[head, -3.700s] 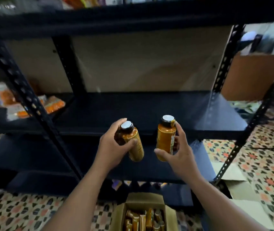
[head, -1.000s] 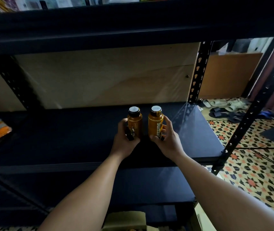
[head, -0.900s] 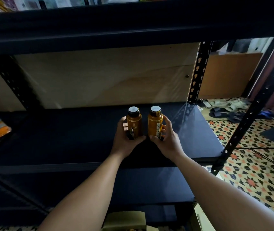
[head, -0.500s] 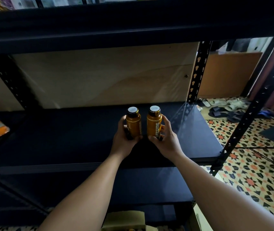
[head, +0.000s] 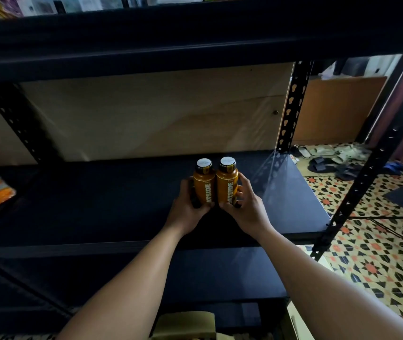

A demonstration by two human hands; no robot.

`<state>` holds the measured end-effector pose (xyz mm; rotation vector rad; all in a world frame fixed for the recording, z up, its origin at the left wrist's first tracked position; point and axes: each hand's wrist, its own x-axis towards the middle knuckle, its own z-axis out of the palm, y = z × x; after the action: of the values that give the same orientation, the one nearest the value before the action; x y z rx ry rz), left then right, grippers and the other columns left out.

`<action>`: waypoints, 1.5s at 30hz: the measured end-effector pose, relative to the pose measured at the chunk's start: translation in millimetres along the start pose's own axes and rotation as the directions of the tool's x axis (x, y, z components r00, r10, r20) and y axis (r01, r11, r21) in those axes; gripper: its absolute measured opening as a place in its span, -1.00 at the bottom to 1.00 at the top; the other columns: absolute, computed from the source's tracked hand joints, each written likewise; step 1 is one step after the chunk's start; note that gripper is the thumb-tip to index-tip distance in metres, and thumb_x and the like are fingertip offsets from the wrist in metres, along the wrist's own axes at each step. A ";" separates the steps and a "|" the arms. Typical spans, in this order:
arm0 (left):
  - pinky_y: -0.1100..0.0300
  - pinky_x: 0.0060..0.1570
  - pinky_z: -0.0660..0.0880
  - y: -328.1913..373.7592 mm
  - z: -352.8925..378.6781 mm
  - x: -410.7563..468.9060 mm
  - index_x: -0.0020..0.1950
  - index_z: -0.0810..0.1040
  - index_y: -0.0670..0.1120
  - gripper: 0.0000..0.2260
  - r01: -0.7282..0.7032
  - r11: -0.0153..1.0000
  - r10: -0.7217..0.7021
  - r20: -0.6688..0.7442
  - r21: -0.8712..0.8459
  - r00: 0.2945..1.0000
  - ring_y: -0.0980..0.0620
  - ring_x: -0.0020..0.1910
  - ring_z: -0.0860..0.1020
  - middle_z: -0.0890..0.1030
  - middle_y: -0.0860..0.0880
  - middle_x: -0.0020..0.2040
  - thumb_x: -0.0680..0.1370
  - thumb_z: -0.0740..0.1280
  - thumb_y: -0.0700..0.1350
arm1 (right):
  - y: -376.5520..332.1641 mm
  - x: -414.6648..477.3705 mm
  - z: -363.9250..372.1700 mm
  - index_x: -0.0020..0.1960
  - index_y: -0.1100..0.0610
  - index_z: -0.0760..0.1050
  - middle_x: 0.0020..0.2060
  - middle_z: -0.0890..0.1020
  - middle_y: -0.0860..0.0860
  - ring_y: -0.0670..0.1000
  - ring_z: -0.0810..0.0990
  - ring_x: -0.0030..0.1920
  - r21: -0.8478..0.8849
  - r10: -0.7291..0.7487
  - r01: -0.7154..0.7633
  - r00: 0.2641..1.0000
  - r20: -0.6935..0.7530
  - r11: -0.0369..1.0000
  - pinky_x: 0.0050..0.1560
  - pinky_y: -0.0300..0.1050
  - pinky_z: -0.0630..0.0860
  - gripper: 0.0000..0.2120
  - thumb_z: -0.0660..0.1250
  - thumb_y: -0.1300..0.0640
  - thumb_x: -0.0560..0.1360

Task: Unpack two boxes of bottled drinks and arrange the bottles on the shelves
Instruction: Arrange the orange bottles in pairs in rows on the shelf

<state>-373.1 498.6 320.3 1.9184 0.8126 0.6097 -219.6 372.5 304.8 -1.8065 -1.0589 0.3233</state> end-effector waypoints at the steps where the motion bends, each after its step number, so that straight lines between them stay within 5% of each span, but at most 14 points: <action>1: 0.40 0.02 0.39 0.5 0.0 -0.8 0.37 0.27 0.21 -0.39 -0.003 1.000 0.003 0.001 0.003 1.000 0.37 0.09 0.49 0.51 0.35 0.11 0.47 0.56 -0.02 | -0.1 -0.4 -0.3 0.61 -0.23 0.07 0.37 0.56 -0.08 -0.02 0.58 0.32 0.002 0.003 -0.003 1.000 0.000 1.000 0.27 -0.04 0.55 -0.09 0.56 0.02 0.47; 5: 0.43 0.01 0.36 1.3 1.1 -5.8 0.40 0.31 0.17 -0.43 -0.025 0.999 0.025 -0.018 0.020 1.000 0.31 0.16 0.49 0.50 0.33 0.12 0.50 0.53 -0.01 | -2.0 -3.1 -1.3 0.60 -0.27 0.04 0.28 0.52 -0.21 -0.04 0.58 0.30 0.011 -0.008 0.008 1.000 0.006 1.000 0.29 -0.03 0.55 -0.08 0.54 0.10 0.48; 10: 0.27 0.22 0.42 7.7 3.4 -13.2 0.51 -0.26 0.48 -0.02 -0.087 0.987 0.092 -0.031 0.138 0.995 0.24 0.32 0.46 0.43 0.29 0.41 0.54 0.48 -0.01 | -6.2 -6.7 -0.1 0.56 -0.45 -0.30 0.50 0.45 -0.05 0.08 0.51 0.42 -0.046 -0.049 0.049 0.999 -0.003 0.998 0.37 0.16 0.51 0.06 0.48 0.07 0.54; 15: 0.03 0.30 0.50 4.4 6.1 -8.2 0.47 -0.34 0.50 -0.03 -0.170 0.950 0.184 -0.028 0.260 0.983 -0.01 0.37 0.52 0.42 0.05 0.52 0.56 0.44 0.04 | -5.9 -6.0 1.5 0.55 -0.46 -0.29 0.52 0.42 -0.04 0.12 0.51 0.42 -0.099 -0.070 0.066 0.997 -0.033 0.993 0.36 0.21 0.50 0.02 0.45 0.03 0.55; 26: -0.01 0.20 0.55 7.3 30.4 49.0 0.52 -0.34 0.43 -0.03 -0.242 0.931 0.245 0.022 0.273 0.969 -0.10 0.26 0.60 0.48 0.05 0.47 0.56 0.42 0.02 | 15.8 33.6 -14.0 0.56 -0.45 -0.28 0.45 0.50 0.00 0.15 0.59 0.33 -0.140 -0.104 0.088 0.988 -0.114 0.986 0.30 0.25 0.54 0.06 0.44 0.16 0.54; 32: 0.12 0.18 0.47 13.7 59.6 102.3 0.54 -0.32 0.39 -0.06 -0.254 0.929 0.252 0.042 0.268 0.967 -0.12 0.30 0.57 0.49 0.03 0.46 0.57 0.41 0.05 | 36.1 76.8 -32.3 0.59 -0.35 -0.29 0.38 0.57 0.03 0.16 0.63 0.26 -0.171 -0.083 0.056 0.984 -0.158 0.984 0.27 0.21 0.56 0.04 0.43 0.18 0.55; 39: 0.06 0.25 0.49 17.0 89.1 153.9 0.58 0.12 0.17 -0.29 -0.238 0.948 0.243 0.001 0.210 0.970 -0.05 0.26 0.57 0.58 -0.03 0.33 0.55 0.44 0.03 | 59.4 128.1 -47.9 0.58 -0.31 -0.37 0.31 0.60 0.13 0.21 0.66 0.12 -0.271 -0.033 -0.020 0.981 -0.190 0.962 0.14 0.16 0.60 0.04 0.41 0.08 0.55; 45: -0.06 0.35 0.45 20.2 108.6 184.3 0.57 0.18 0.16 -0.34 -0.186 0.949 0.196 -0.013 0.254 0.981 -0.09 0.34 0.52 0.53 -0.03 0.39 0.55 0.41 0.11 | 74.5 156.8 -57.9 0.61 -0.24 -0.37 0.38 0.53 0.17 0.22 0.62 0.20 -0.311 -0.036 -0.034 0.976 -0.216 0.950 0.16 0.13 0.56 0.03 0.40 0.09 0.57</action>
<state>-170.4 568.4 305.0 2.2424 0.7620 0.6878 -53.2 448.6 305.9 -2.0681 -0.9943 -0.0520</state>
